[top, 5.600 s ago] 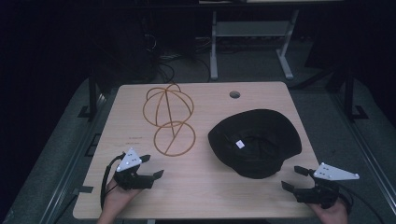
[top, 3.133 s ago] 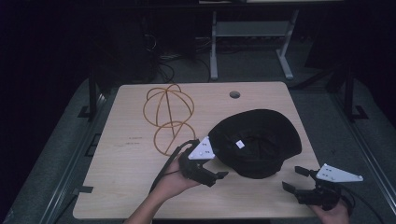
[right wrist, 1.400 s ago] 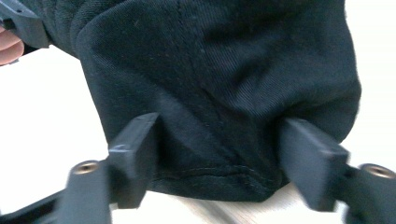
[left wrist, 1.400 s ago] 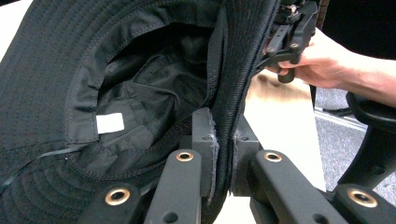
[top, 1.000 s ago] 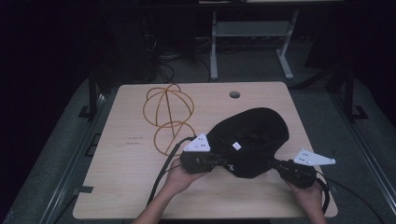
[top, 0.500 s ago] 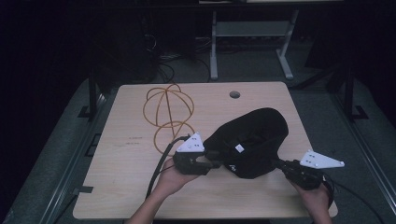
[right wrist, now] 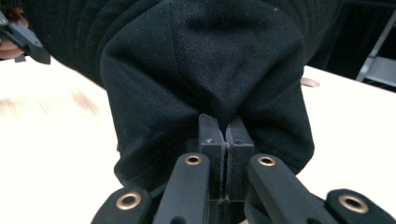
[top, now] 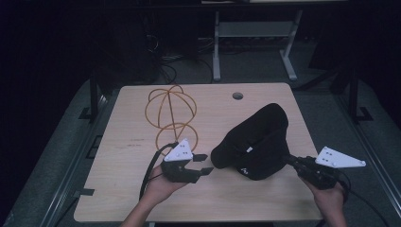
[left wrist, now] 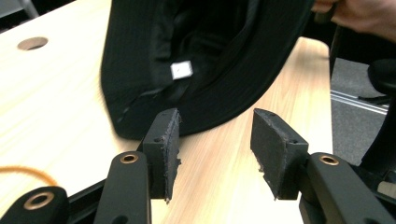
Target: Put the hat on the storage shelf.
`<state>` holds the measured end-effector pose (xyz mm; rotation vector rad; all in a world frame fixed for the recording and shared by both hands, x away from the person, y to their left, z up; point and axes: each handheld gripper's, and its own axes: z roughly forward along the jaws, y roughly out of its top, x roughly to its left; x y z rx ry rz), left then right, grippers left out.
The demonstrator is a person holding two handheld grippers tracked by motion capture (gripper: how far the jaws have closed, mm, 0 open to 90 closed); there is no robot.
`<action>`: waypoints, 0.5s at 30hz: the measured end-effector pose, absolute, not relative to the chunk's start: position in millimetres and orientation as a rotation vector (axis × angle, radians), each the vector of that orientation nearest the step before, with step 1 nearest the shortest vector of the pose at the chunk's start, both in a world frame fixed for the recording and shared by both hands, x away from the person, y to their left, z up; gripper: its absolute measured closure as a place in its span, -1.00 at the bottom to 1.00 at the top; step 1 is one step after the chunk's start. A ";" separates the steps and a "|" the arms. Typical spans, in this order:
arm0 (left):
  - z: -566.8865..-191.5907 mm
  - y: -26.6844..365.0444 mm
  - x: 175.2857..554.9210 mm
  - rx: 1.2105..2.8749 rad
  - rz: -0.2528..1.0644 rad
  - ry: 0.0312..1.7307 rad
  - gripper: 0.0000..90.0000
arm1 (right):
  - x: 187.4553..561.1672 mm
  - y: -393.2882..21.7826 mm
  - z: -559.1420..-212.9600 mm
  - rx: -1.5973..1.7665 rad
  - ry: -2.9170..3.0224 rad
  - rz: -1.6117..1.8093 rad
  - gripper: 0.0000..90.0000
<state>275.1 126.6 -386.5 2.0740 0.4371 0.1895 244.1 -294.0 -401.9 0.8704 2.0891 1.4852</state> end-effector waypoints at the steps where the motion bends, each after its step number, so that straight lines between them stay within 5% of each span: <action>1: -387.7 129.6 274.4 2.072 0.189 0.445 0.14 | 244.7 -294.0 -399.2 0.865 2.091 1.485 0.96; 15: -409.9 156.8 267.5 2.067 0.188 0.501 0.12 | 254.8 -292.3 -364.5 0.905 2.051 1.615 0.96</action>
